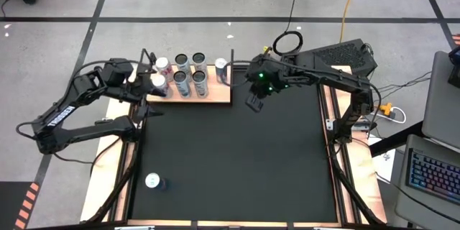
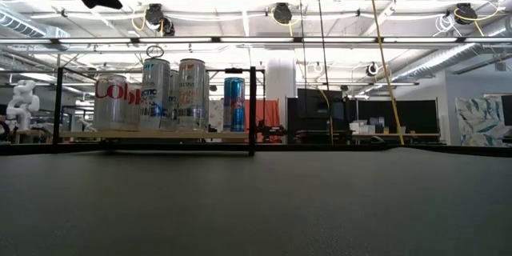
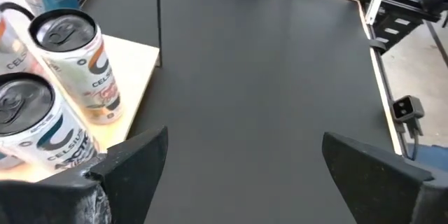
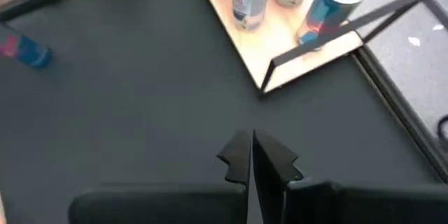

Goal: Place canned beverage on shelf
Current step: Put the blue soda can on the shelf aligned with the blue soda can

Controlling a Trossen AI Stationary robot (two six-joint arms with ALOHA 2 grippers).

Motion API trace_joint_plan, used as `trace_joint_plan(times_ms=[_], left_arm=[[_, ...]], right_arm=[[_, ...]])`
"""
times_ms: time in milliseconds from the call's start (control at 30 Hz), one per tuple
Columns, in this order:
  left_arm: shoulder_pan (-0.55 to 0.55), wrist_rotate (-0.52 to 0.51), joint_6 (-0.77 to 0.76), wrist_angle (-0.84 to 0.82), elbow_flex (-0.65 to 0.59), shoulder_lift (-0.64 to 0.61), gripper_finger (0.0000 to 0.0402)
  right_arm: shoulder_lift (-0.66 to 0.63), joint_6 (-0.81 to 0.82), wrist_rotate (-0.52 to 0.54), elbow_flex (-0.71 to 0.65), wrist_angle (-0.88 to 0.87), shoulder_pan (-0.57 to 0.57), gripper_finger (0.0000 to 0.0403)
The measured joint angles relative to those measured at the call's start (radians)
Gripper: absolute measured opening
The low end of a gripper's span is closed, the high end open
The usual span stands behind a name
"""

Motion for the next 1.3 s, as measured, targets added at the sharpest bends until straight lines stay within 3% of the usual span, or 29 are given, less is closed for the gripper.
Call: trace_joint_plan(times_ms=[167, 633, 1300], left_arm=[[-0.056, -0.074, -0.068, -0.012, 0.000, -0.024, 0.0382], [-0.257, -0.255, -0.283, -0.020, 0.000, -0.024, 0.0382], [-0.675, -0.505, -0.510, -0.043, -0.001, 0.111, 0.0382]], right_arm=[[0.000, 0.058, 0.062, 0.000, -0.031, 0.033, 0.0000], [0.000, 0.156, 0.010, 0.000, -0.122, 0.147, 0.0000], [0.000, 0.149, 0.009, 0.000, -0.169, 0.145, 0.0000]])
